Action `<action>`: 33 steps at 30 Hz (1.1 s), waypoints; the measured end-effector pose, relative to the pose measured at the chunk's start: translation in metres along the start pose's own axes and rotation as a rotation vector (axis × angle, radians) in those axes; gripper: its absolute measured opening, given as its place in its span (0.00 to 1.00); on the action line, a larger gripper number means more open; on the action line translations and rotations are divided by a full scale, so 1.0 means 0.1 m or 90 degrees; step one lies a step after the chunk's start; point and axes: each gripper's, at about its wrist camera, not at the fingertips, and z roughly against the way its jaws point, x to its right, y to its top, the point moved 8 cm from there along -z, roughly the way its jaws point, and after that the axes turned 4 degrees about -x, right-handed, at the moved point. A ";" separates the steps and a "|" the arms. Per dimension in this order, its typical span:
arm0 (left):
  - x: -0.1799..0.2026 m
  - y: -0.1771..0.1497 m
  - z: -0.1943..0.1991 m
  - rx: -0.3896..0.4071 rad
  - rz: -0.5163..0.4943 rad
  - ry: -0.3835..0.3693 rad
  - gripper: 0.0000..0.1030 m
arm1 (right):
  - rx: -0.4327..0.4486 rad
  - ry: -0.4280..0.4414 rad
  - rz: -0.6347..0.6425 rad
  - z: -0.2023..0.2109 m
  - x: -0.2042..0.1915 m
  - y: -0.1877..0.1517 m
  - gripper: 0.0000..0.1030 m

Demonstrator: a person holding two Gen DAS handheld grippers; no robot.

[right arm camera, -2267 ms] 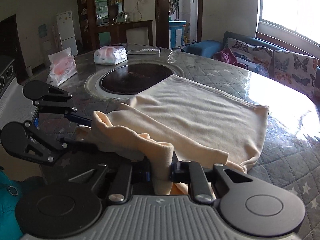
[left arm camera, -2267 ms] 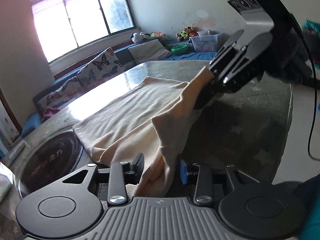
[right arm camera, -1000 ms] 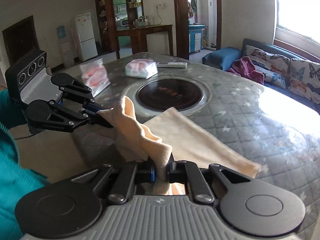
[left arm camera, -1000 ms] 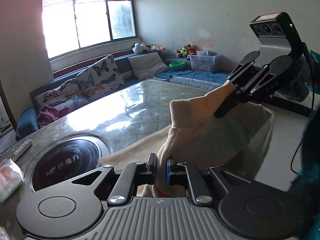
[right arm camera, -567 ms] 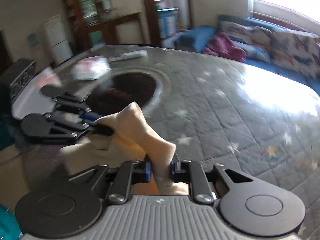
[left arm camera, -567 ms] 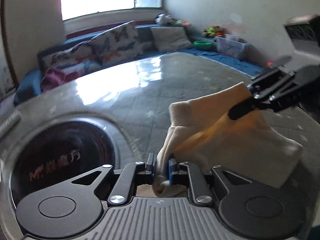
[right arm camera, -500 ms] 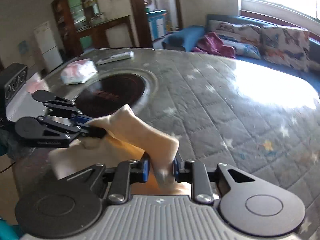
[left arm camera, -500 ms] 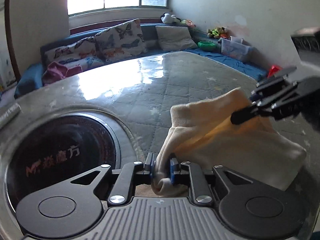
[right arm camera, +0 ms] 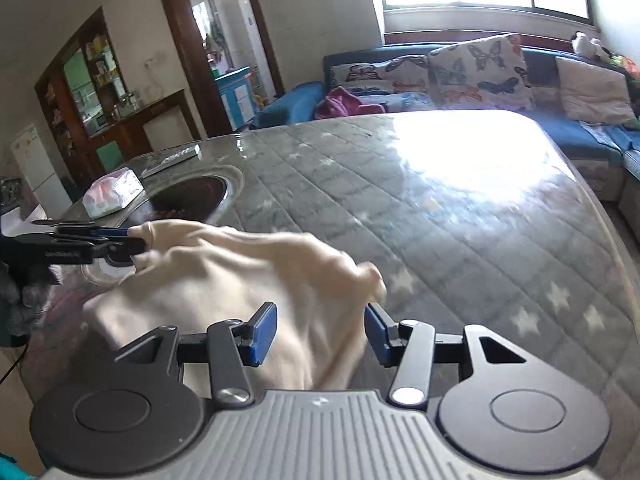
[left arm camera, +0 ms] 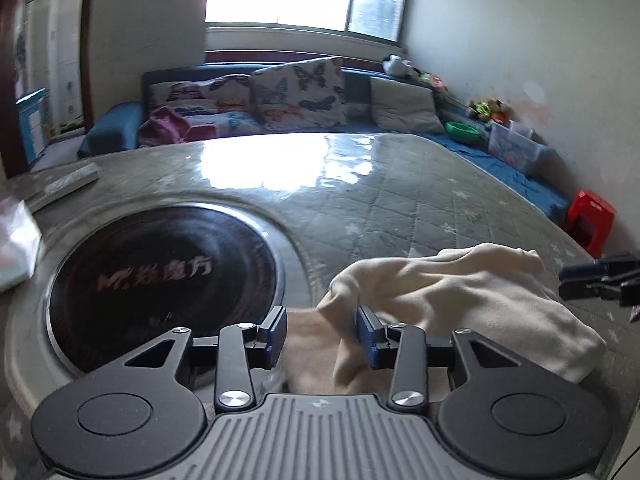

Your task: Fold clothes

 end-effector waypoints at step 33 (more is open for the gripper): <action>0.29 -0.41 0.52 0.048 0.028 -0.042 0.06 | 0.004 0.020 0.029 0.27 -0.32 -0.46 0.11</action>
